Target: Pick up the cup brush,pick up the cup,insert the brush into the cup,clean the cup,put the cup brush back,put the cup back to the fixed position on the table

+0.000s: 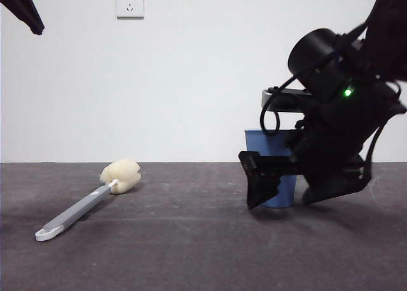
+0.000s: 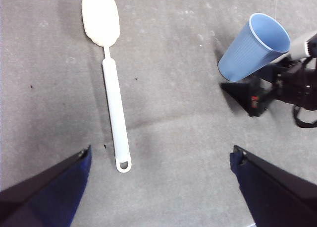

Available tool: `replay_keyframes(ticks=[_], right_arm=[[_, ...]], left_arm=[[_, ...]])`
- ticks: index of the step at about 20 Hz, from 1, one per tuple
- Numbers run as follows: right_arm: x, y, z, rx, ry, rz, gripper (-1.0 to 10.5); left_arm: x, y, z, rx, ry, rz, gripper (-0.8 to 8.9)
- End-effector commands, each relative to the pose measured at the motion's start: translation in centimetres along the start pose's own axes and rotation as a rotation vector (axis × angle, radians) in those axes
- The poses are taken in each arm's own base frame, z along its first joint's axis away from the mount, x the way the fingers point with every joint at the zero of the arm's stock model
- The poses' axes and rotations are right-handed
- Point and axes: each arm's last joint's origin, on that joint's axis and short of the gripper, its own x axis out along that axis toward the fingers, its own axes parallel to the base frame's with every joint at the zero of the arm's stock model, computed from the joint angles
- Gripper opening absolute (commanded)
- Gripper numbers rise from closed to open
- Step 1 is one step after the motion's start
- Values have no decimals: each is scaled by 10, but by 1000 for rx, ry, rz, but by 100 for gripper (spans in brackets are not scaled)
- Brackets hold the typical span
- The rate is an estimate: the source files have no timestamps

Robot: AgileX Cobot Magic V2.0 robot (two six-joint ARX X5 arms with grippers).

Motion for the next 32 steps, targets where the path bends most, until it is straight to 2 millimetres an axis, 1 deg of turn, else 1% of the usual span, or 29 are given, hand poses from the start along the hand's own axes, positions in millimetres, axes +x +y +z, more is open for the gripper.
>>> replay_keyframes(ticks=[1, 4, 6, 10, 15, 18, 20, 21, 22, 23, 25, 27, 29, 32], right_arm=[[-11, -1, -2, 21, 33, 0, 513], [-33, -1, 0, 36, 89, -1, 512], [-51, -2, -1, 33, 145, -3, 512], [-94, -4, 2, 27, 167, 4, 512], [-151, -6, -6, 48, 196, 132, 504], [-181, -6, -9, 56, 163, 237, 502], [-202, -6, -8, 57, 134, 299, 500], [-210, -6, -7, 58, 123, 327, 499], [-219, -6, -6, 58, 114, 359, 483], [-225, -5, -4, 58, 107, 386, 430], [-237, -5, -1, 59, 91, 440, 267], [-243, -4, 0, 58, 74, 489, 66], [-245, -4, -1, 57, 72, 507, -17], [-245, -4, -1, 57, 72, 506, -15]], left_arm=[[-1, -1, 1, 20, -6, -1, 471], [-1, -1, 1, 24, -7, -1, 471], [-1, -1, 1, 24, -7, -1, 471], [-1, -1, 1, 46, -6, -1, 470], [-1, 0, -1, 76, 15, 6, 469], [-1, 1, -4, 108, 49, 13, 467], [-1, 1, -6, 124, 77, -10, 462], [-1, 1, -7, 124, 88, -35, 434], [-1, 0, -7, 123, 98, -62, 363], [-1, -1, -7, 122, 105, -81, 298], [-1, -1, -8, 121, 113, -103, 137], [-1, -1, -8, 121, 113, -102, -17], [-1, -1, -8, 121, 113, -102, -8], [-1, -1, -8, 126, 112, -102, -8]])
